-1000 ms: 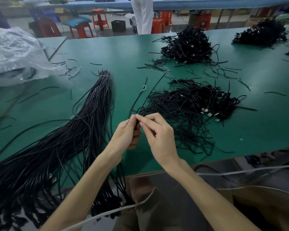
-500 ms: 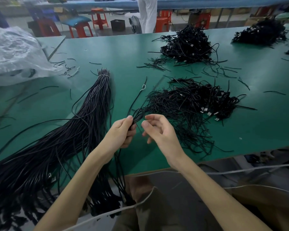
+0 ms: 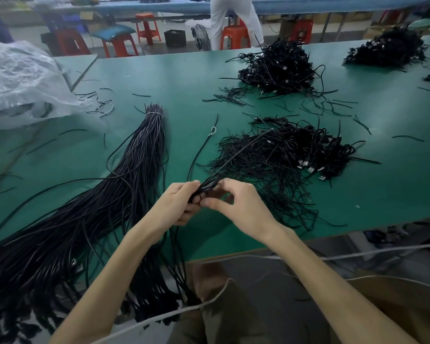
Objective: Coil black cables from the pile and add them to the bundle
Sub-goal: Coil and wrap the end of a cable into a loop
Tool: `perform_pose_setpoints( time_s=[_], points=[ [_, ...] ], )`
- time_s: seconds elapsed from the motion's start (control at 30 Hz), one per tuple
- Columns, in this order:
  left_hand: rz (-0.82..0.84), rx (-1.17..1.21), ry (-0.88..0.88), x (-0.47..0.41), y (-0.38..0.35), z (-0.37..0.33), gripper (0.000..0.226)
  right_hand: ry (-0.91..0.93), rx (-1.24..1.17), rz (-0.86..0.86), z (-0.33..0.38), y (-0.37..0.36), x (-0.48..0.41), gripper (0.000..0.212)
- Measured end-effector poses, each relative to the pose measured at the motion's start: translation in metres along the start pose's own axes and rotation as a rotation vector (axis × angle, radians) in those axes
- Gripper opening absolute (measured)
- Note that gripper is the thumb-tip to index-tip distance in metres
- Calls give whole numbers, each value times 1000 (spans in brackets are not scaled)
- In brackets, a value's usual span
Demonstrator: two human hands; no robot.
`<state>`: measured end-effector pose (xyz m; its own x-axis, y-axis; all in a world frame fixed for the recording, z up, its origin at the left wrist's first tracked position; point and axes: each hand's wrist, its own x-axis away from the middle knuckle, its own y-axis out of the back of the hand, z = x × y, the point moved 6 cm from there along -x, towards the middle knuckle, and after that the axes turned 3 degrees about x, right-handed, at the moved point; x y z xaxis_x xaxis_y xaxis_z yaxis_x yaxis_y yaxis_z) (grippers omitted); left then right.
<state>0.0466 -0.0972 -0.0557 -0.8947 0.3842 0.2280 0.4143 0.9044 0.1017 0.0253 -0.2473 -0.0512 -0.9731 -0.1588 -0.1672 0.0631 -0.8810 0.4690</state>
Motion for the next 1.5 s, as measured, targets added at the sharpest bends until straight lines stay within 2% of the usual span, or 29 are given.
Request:
perform_pose_setpoints(
  time_s=[0.17, 0.33, 0.47, 0.6, 0.7, 0.77, 1.0, 1.1, 1.23, 1.33, 1.5],
  points=[
    [-147, -15, 6, -3, 1, 4, 52, 113, 217, -69, 10, -5, 5, 16],
    [-268, -50, -50, -3, 4, 2, 40, 145, 214, -82, 15, -10, 6, 14],
    [-319, -32, -93, -1, 7, 3, 47, 120, 170, -1, 13, -15, 4, 17],
    [-295, 48, -67, 1, 4, 6, 52, 97, 180, 110, 12, -20, 5, 19],
    [-252, 101, -53, 0, 2, 7, 53, 91, 240, 124, 14, -20, 4, 44],
    [-218, 107, -48, 0, 1, 7, 56, 79, 238, 136, 14, -18, 2, 51],
    [-253, 92, -27, 1, 1, 8, 48, 126, 207, 113, 13, -23, 4, 24],
    [-269, 83, -28, 2, 0, 7, 48, 124, 101, 83, 11, -24, 5, 16],
    [-234, 69, 7, 3, -3, 8, 62, 111, 12, 100, 10, -23, 6, 18],
    [-234, 67, 43, 4, -2, 9, 58, 140, 22, 102, 12, -22, 8, 23],
    [-204, 61, 92, 4, -3, 8, 56, 186, 99, 4, 19, -15, 8, 33]
  ],
)
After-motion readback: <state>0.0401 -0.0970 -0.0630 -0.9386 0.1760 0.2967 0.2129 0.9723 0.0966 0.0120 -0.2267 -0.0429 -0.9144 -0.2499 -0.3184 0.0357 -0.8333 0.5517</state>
